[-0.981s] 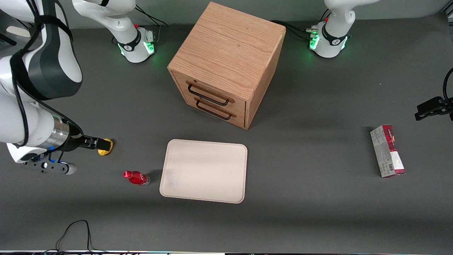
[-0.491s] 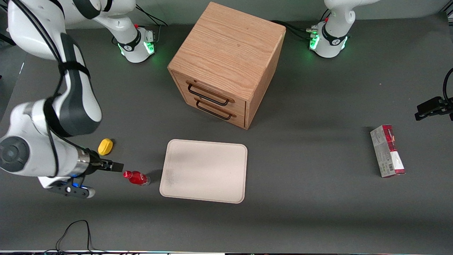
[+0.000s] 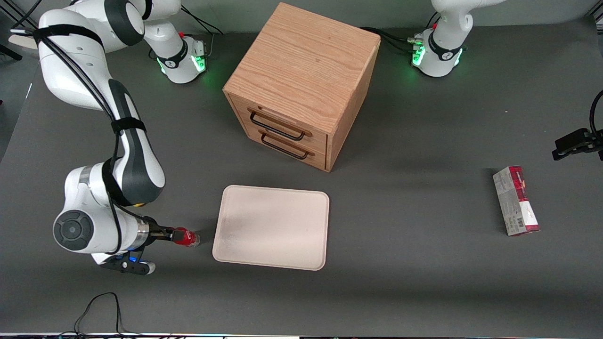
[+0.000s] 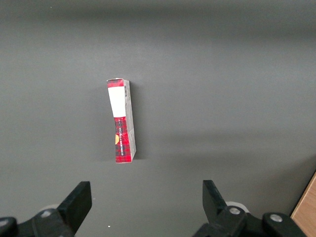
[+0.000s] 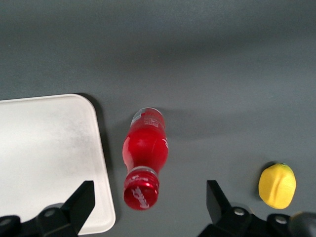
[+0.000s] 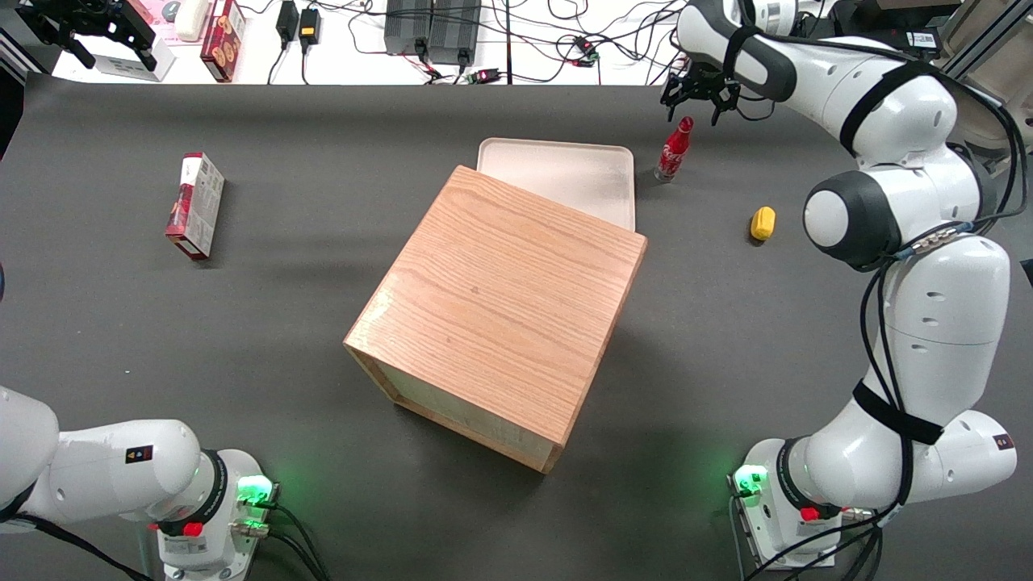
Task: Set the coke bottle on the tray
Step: 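Lower the right gripper over the red bottle and close on it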
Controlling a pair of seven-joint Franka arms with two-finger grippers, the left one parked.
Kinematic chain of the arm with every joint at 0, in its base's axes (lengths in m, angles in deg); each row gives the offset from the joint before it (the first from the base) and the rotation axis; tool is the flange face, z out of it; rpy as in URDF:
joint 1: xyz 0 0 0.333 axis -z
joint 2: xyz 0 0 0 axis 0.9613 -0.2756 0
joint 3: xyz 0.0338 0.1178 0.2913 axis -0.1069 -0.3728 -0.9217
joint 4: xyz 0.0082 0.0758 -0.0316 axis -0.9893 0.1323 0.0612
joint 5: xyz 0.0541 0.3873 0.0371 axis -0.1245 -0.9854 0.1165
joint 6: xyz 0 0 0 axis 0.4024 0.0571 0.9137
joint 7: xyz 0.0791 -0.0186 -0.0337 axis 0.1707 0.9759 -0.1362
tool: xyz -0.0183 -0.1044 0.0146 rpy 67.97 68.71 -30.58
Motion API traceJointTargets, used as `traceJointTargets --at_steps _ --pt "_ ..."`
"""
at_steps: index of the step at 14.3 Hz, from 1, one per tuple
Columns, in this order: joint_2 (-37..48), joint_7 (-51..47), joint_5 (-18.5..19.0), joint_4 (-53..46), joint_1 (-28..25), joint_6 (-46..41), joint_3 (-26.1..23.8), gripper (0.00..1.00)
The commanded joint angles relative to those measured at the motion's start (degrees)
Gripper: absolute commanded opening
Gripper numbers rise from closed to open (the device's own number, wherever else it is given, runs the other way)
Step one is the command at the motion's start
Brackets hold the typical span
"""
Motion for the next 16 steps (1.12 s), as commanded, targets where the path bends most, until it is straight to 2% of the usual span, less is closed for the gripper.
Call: traceJointTargets --at_steps 1,3,5,6,7,9,13,16 --pt "-1.0 -1.4 1.4 0.4 -0.4 0.9 0.1 1.00" --pt "-1.0 -1.5 3.0 0.7 -0.8 1.3 0.0 1.00" --pt "-1.0 -1.5 3.1 0.7 -1.0 1.3 0.0 0.98" --pt "-1.0 -1.5 3.1 0.7 -1.0 1.3 0.0 0.93" --pt "-1.0 -1.6 3.1 0.7 -1.0 1.3 0.0 0.86" --pt "-1.0 -2.8 3.1 0.7 -1.0 1.2 0.0 0.61" --pt "-1.0 -4.6 3.1 0.9 -1.0 1.2 0.0 0.00" --pt "-0.6 -4.8 2.7 0.8 -1.0 1.0 0.0 0.00"
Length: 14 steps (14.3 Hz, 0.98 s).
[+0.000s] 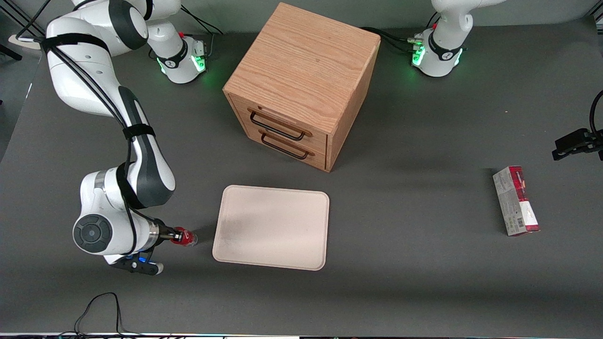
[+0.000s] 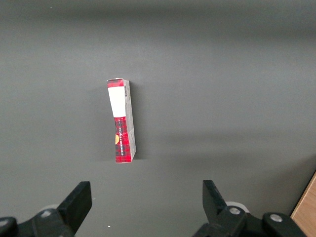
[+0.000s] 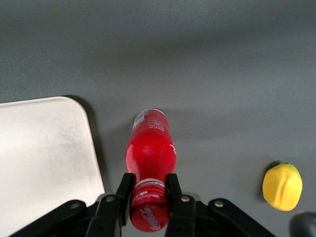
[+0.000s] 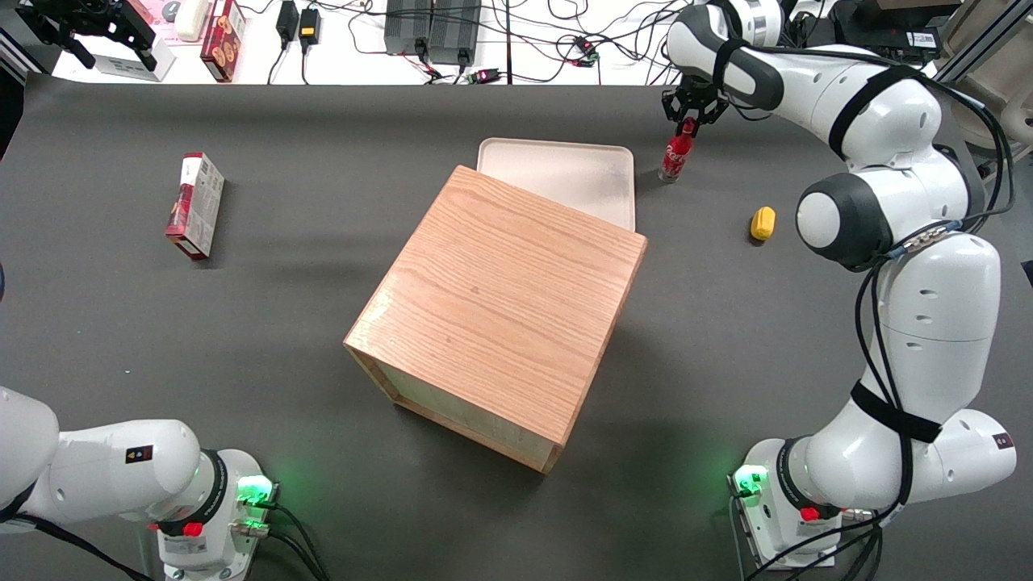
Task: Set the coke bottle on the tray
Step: 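Lift the red bottle with the right gripper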
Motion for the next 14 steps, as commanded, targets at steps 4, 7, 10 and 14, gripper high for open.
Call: traceJointTargets --at_steps 4,7,10,14 --pt "5.2 -1.3 0.5 0.0 -0.1 -5.6 0.2 0.00" --pt "11.2 -0.3 -0.8 0.2 0.6 -13.1 0.4 0.00" --pt "18.4 1.0 -2.5 0.4 0.8 -20.4 0.5 0.00" --pt "26.5 1.5 -5.6 0.3 1.6 -28.2 1.0 0.00"
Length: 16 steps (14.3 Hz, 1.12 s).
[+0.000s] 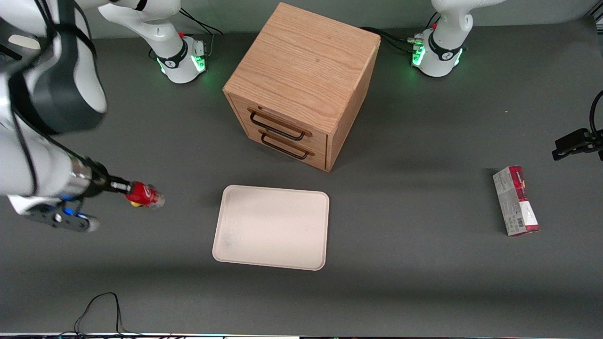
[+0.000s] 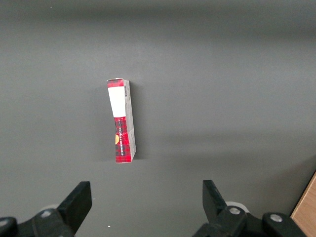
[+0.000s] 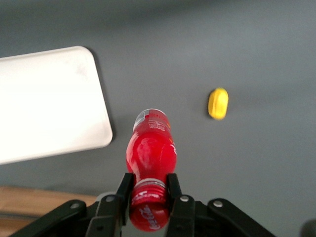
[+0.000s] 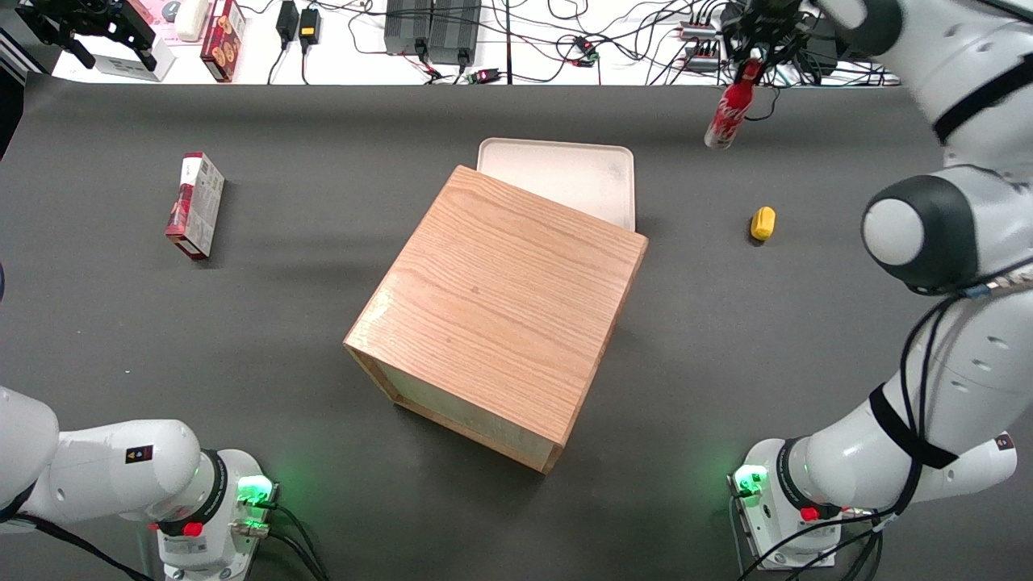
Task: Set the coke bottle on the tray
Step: 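Lift the red bottle with the right gripper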
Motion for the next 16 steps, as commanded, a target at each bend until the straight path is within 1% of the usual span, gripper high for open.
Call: traceJointTargets --at_steps 1,3,7,11,12,15,16 --pt "5.4 2.3 -1.5 1.7 0.6 -4.2 0.4 0.00" --pt "5.9 3.2 -1.5 1.8 0.7 -6.3 0.4 0.00" --pt "5.1 2.7 -1.4 0.9 0.7 -6.4 0.4 0.00" --pt "-2.2 -2.0 -1.5 -4.1 0.2 -1.6 -0.5 0.00" --pt "-4.0 -4.2 -1.6 -4.7 -0.2 0.4 -0.7 0.00" --pt "-8.7 -12.4 -1.4 -4.7 -1.5 7.7 -3.5 0.00" --pt "-10.0 -15.1 -1.1 -4.8 -2.9 9.8 -3.7 0.00"
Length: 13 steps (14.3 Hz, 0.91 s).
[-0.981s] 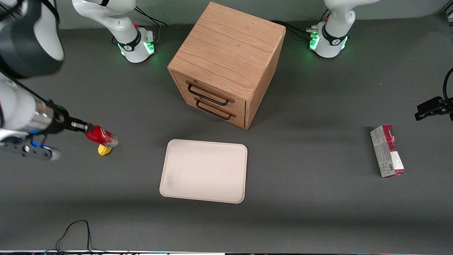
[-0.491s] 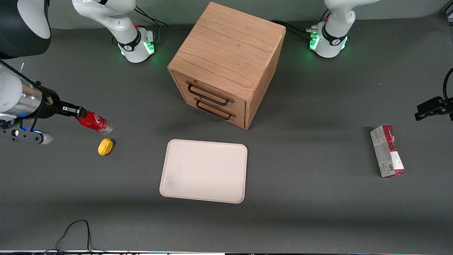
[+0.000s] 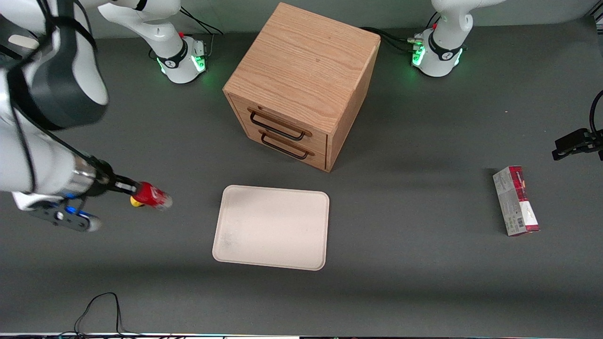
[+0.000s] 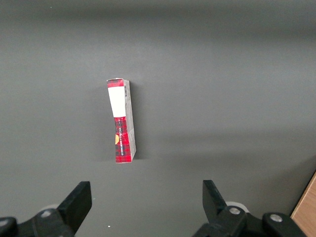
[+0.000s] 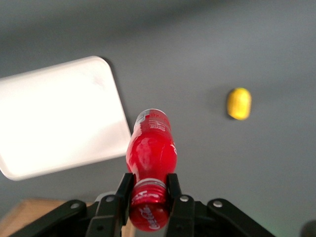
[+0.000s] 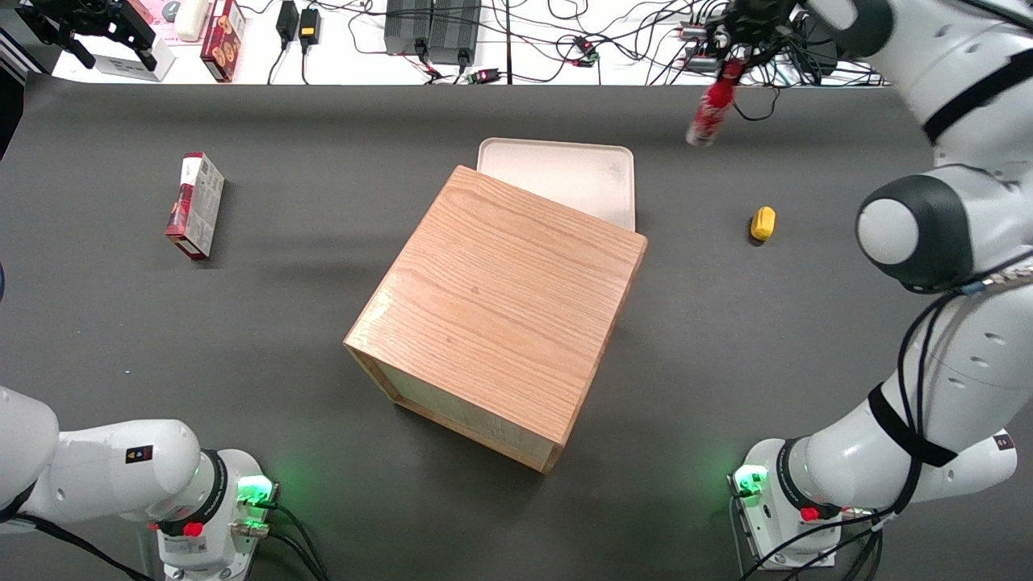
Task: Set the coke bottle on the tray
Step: 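Carry the red bottle over the white tray's corner and lower it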
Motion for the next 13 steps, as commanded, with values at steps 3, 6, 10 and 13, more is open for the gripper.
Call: traceJointTargets --at_steps 3,6,10,13 --pt "-6.7 -12.2 0.0 -3.9 -5.6 7.2 -0.6 0.00" --pt "-10.1 -14.5 3.6 -3.8 -7.3 9.1 -0.4 0.00" --pt "-12.0 -14.5 3.7 -3.7 -7.2 11.0 -0.3 0.00" --pt "-12.5 -14.5 3.7 -3.5 -7.2 11.6 -0.3 0.00"
